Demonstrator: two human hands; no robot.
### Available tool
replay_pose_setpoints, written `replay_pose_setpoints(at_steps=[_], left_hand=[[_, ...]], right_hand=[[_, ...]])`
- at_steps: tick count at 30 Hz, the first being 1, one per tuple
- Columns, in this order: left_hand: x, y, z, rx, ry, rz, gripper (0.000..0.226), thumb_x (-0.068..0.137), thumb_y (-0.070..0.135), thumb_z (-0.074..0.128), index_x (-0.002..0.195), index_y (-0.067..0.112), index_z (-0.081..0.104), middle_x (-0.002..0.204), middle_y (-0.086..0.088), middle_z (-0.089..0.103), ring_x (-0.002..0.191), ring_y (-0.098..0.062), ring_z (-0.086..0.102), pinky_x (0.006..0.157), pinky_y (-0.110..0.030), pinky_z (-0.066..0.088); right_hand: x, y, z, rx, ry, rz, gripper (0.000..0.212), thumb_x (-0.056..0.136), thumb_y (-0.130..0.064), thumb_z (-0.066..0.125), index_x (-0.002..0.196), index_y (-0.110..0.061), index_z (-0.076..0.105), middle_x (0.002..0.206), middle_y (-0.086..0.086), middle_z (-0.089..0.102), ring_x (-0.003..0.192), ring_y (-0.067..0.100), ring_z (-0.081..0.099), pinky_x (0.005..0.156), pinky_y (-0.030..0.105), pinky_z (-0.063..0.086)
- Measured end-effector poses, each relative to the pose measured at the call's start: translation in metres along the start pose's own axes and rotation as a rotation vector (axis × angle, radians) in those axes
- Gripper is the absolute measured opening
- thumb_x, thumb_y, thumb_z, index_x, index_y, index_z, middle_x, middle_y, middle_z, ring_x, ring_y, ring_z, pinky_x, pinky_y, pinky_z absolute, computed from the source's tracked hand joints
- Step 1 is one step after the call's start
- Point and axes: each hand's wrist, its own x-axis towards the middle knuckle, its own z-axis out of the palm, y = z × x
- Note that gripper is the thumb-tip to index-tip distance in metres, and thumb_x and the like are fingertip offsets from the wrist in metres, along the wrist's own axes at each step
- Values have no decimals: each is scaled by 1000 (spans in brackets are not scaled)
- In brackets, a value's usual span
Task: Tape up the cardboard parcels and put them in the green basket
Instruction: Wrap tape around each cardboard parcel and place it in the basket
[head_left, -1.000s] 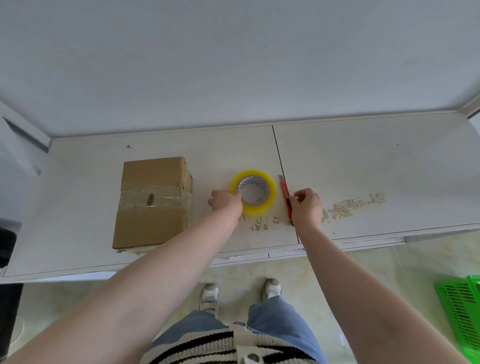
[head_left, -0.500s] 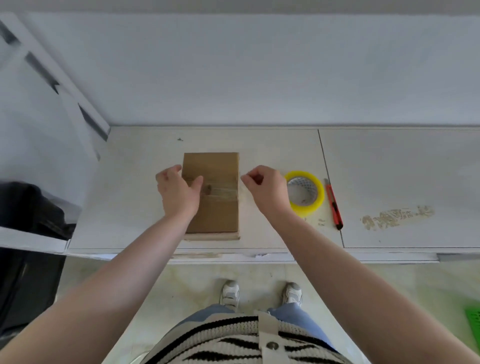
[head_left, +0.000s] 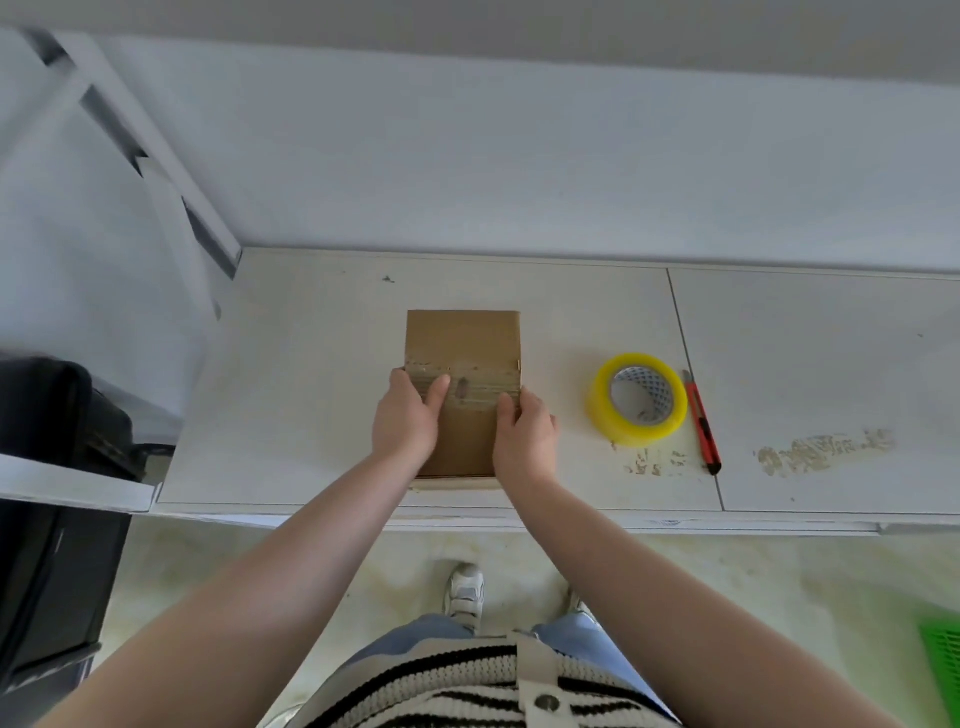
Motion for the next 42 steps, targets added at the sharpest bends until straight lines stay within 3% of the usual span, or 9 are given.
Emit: replay_pose_setpoints(at_steps=[6,9,12,15,24,30,35,39,42], left_hand=[[0,4,0,-43,-28,-4,50,99,47,49,120,3,43,99,-9,54,104,-37,60,74,-36,40],[-4,13,6,-76,-102,-23,57,101,45,45,139,4,34,135,-17,53,121,-38,55,85,-38,44],[-6,23,12,8,-96,-28,78,103,47,39,157,9,-3,164,-18,6,147,-37,24,117,-46,26],[-9,28,15,220,32,132,88,100,57,35,155,10,-15,163,-20,-12,152,-34,4,123,-48,9],[7,13,13,103,-40,169,84,98,57,43,157,28,-10,132,-8,60,109,-33,62,73,-34,39],[12,8,6,-93,-87,204,76,99,50,48,158,23,7,140,-10,55,118,-34,58,89,-36,44],[8,-4,-8,-651,-424,52,54,100,48,47,148,32,29,142,-1,51,116,-16,57,98,-37,49],[0,0,-3,-581,-474,15,54,105,42,40,154,29,25,155,4,37,137,-17,41,114,-35,29],[-11,19,0,-695,-533,-149,43,100,55,41,126,25,57,132,-2,58,108,-14,55,105,-37,39]], right_hand=[[13,-1,-12,28,-114,87,33,105,-34,38,105,-9,59,104,8,64,97,30,59,80,36,48],[22,-1,-25,-202,-94,36,38,104,-37,38,120,-6,53,128,14,53,123,35,45,99,43,40],[34,-13,-30,-348,-57,-16,79,100,-50,40,155,-5,4,163,8,10,148,31,13,117,42,19],[34,-20,-22,-371,-61,-75,97,94,-56,48,154,-9,-12,165,8,-1,149,28,16,112,40,30],[45,-7,-29,-1,-213,-5,83,95,-42,58,153,-14,7,141,11,47,126,32,49,99,40,43],[45,-9,-36,58,-224,-39,50,102,-37,46,144,-11,36,137,8,53,120,24,52,98,37,43],[35,-8,-66,381,-289,15,71,92,-63,48,153,-42,17,156,-11,29,130,10,39,101,29,34],[31,-11,-71,228,-143,88,103,75,-63,72,154,-30,14,148,0,42,125,21,50,91,34,47],[30,-13,-63,-22,-82,12,98,74,-65,71,149,-21,27,131,-1,56,115,22,57,85,32,46]])
